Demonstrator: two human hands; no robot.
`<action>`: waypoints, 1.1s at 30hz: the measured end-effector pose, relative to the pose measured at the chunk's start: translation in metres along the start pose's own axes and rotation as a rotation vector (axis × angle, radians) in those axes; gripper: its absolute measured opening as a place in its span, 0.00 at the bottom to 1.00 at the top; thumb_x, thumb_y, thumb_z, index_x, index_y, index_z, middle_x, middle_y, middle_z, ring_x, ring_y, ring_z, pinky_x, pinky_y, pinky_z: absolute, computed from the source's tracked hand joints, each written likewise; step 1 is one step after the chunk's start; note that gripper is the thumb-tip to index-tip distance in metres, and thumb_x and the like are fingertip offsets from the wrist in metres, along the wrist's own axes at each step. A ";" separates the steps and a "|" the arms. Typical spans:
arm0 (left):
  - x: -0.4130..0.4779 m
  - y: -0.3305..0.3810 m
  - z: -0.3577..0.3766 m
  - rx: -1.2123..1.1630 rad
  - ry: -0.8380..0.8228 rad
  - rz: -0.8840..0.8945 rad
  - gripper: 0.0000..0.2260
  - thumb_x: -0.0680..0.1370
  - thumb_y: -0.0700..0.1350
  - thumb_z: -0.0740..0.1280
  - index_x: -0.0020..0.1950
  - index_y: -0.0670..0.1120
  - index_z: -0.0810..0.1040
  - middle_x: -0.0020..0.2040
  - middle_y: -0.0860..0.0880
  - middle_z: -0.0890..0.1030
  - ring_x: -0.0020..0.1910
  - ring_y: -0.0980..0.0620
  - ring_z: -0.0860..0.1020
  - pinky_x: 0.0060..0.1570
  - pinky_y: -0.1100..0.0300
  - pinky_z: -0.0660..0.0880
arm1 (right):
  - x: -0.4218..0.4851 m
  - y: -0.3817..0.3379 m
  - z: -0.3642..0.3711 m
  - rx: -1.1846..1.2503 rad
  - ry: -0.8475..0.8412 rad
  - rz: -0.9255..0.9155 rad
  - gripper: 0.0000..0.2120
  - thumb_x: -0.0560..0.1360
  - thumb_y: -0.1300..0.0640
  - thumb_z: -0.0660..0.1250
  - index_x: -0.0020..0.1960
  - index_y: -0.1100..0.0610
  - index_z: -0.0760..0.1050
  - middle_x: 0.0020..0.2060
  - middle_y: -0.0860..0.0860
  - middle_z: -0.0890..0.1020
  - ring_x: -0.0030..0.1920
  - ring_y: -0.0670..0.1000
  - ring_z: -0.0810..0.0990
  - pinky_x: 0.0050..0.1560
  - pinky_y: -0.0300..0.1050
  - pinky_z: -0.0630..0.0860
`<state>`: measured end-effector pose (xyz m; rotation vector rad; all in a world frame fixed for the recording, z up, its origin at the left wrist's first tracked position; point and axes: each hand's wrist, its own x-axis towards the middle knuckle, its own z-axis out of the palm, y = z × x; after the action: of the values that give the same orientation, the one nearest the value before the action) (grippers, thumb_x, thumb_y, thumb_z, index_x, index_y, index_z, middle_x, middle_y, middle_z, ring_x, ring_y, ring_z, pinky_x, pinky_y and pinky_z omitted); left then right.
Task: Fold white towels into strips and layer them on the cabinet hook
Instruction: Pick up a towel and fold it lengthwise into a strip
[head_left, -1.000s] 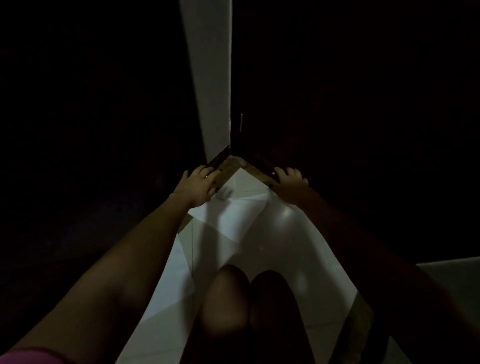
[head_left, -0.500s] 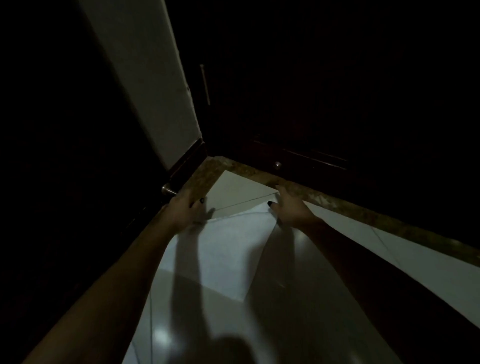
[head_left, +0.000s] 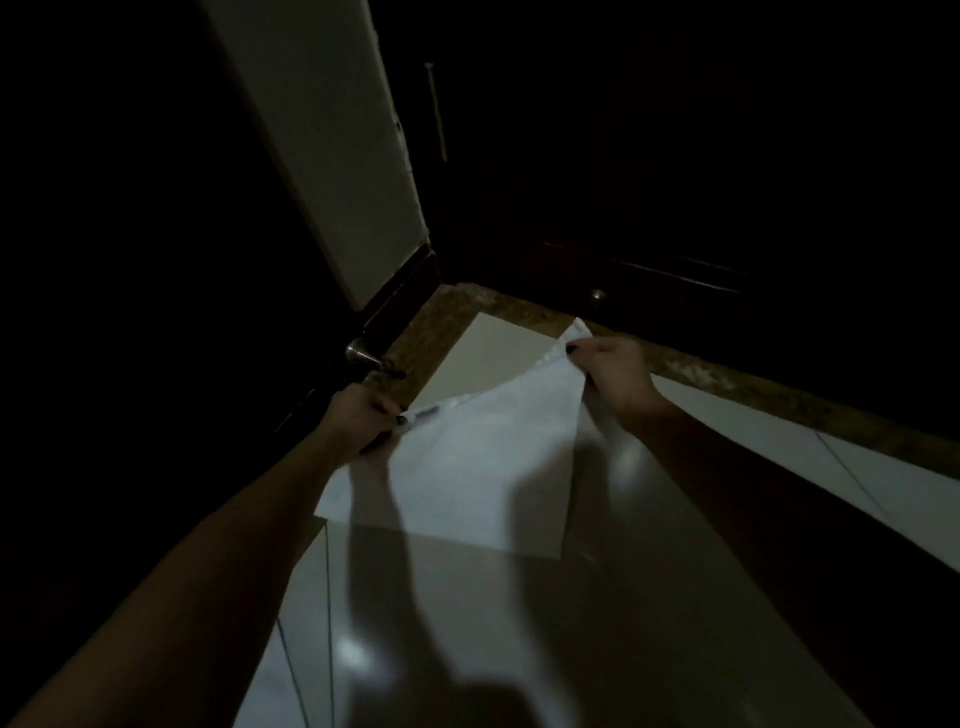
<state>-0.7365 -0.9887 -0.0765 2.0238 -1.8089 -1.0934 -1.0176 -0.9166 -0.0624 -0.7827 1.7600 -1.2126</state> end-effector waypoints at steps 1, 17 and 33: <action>-0.004 0.004 0.000 -0.062 0.004 -0.012 0.05 0.76 0.34 0.69 0.42 0.40 0.81 0.40 0.43 0.79 0.44 0.46 0.78 0.43 0.60 0.78 | 0.000 -0.012 0.000 0.032 0.029 -0.004 0.10 0.80 0.62 0.63 0.56 0.65 0.79 0.45 0.57 0.80 0.45 0.53 0.79 0.45 0.44 0.75; -0.141 0.244 -0.250 -0.495 0.115 0.185 0.09 0.79 0.35 0.65 0.39 0.44 0.73 0.37 0.46 0.76 0.37 0.51 0.76 0.44 0.58 0.76 | -0.115 -0.336 -0.095 -0.094 0.118 -0.106 0.15 0.81 0.60 0.62 0.55 0.74 0.74 0.51 0.72 0.78 0.53 0.70 0.78 0.56 0.63 0.77; -0.412 0.570 -0.659 -0.453 0.419 0.473 0.11 0.78 0.36 0.64 0.38 0.49 0.72 0.37 0.48 0.78 0.38 0.48 0.77 0.44 0.46 0.79 | -0.325 -0.886 -0.185 -0.386 0.041 -0.475 0.07 0.75 0.62 0.67 0.42 0.65 0.80 0.32 0.53 0.78 0.31 0.48 0.73 0.32 0.40 0.68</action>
<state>-0.7362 -0.9377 0.8861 1.3444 -1.5320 -0.7734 -1.0058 -0.8644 0.8976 -1.4762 1.9336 -1.1991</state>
